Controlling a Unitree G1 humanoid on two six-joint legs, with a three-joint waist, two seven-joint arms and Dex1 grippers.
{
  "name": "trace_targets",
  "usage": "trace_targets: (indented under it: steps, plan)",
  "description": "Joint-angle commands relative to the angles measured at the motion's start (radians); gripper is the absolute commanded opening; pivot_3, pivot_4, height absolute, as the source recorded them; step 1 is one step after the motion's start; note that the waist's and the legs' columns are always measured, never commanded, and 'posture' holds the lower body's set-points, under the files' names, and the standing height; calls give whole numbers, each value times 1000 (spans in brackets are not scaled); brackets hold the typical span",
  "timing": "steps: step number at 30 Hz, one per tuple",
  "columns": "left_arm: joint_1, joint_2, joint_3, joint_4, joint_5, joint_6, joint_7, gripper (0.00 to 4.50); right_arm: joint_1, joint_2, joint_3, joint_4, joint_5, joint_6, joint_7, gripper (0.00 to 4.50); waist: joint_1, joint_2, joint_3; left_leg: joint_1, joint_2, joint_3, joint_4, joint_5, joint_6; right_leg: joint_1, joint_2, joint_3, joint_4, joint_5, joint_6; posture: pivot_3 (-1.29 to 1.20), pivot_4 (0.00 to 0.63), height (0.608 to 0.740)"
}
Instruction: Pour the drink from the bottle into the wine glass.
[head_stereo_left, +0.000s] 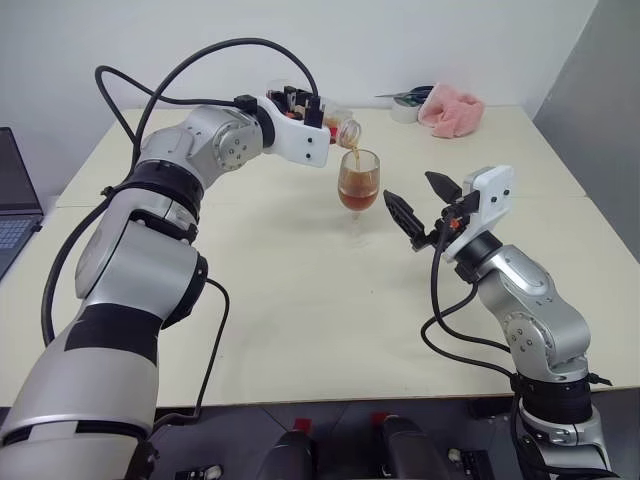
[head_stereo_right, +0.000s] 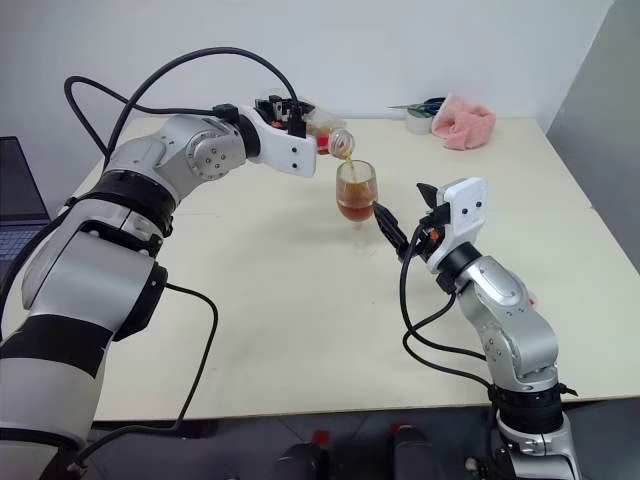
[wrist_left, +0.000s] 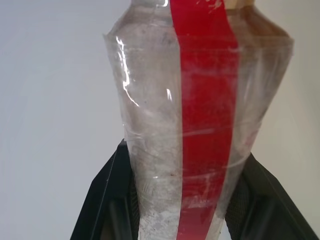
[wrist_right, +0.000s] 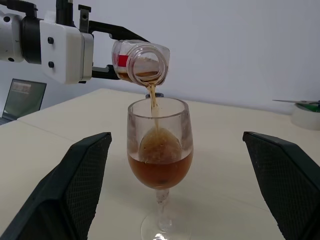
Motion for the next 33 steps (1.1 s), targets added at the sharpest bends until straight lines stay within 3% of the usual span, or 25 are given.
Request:
trace_targets:
  steps: [1,10,16,20,27,33]
  plan:
    - [-46,8,20,-7,-22,9,-4,1701,-11,-1,-21,-34,2,-12,3,4500,0,0,0,0,0,0,0,0,0,0,0,0,0,0,0,0,150,740]
    - [-29,-39,184,-9,-234,65,-160,1701,-14,-2,-17,-33,0,-12,6,4500,-1,0,0,0,0,0,0,0,0,0,0,0,0,0,0,0,150,740]
    - [2,-91,376,-79,-488,129,-359,1701,-8,-3,-13,-44,4,-8,10,4500,-2,0,0,0,0,0,1,0,0,0,0,0,0,0,0,0,150,740]
    - [69,-108,495,-194,-648,264,-438,1701,0,-2,-11,-57,12,-4,13,4500,-8,0,0,0,0,0,1,0,0,0,0,0,1,0,0,0,150,740]
    - [325,-106,701,-514,-823,702,-236,1701,48,-60,-4,-108,58,38,94,4500,-30,1,-1,1,2,-1,1,0,0,0,-1,2,2,0,0,0,150,740]
    - [569,-130,783,-717,-871,898,-74,1701,142,-164,9,-168,106,69,216,4500,-23,-1,-2,1,2,-2,2,0,0,0,-1,3,2,0,0,0,150,740]
